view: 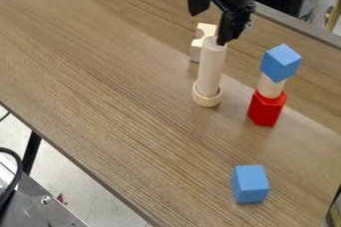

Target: Move the cylinder to the top part of the table

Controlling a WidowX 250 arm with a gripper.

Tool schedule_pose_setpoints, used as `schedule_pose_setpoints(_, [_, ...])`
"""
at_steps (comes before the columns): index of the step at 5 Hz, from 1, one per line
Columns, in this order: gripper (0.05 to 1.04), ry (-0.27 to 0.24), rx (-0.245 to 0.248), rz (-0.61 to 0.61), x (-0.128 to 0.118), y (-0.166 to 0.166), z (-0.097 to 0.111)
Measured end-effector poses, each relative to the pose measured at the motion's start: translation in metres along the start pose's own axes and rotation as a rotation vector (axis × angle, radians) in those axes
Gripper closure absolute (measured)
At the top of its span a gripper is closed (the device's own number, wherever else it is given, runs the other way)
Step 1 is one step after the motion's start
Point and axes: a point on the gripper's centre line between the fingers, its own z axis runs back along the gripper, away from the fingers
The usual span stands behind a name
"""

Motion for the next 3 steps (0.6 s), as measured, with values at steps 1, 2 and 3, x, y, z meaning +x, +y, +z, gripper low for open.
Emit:
schedule_pose_setpoints(1, [0.084, 0.062, -0.074, 0.008, 0.005, -0.003, 0.003])
schedule_pose_setpoints(2, [0.084, 0.093, -0.085, 0.003, 0.008, -0.003, 0.001])
schedule_pose_setpoints(3, [0.083, 0.17, -0.104, 0.005, 0.003, -0.004, -0.018])
